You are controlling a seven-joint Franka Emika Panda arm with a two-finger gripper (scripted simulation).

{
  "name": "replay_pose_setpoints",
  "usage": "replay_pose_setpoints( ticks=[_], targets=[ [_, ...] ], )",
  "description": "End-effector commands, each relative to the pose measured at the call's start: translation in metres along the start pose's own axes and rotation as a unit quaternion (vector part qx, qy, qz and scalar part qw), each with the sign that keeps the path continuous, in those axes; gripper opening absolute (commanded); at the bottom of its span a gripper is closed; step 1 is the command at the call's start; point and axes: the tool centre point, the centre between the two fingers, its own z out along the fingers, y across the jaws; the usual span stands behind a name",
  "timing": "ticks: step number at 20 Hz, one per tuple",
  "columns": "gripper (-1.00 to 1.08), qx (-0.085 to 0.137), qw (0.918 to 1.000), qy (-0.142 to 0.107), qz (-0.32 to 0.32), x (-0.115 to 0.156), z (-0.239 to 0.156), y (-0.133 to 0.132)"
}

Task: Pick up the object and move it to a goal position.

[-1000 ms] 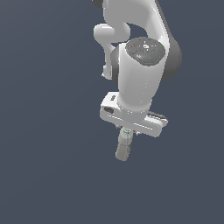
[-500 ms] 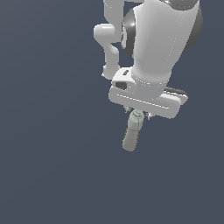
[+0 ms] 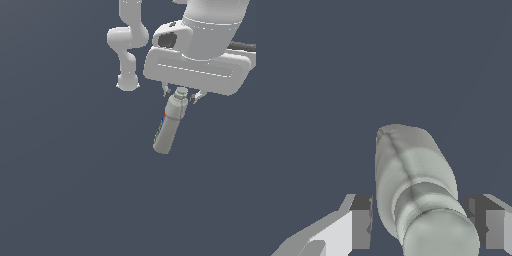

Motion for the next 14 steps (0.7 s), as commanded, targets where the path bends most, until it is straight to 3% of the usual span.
replay_pose_setpoints(
  ticks=[1,7,14],
  targets=[
    [-1.0,0.003,1.0,0.005,0.0,-0.011,-0.027,-0.006],
    [-1.0,0.003,1.0,0.005,0.001,-0.026,-0.058,-0.016],
    [-1.0,0.003,1.0,0.005,0.001,-0.029,-0.067,-0.021]
  ],
)
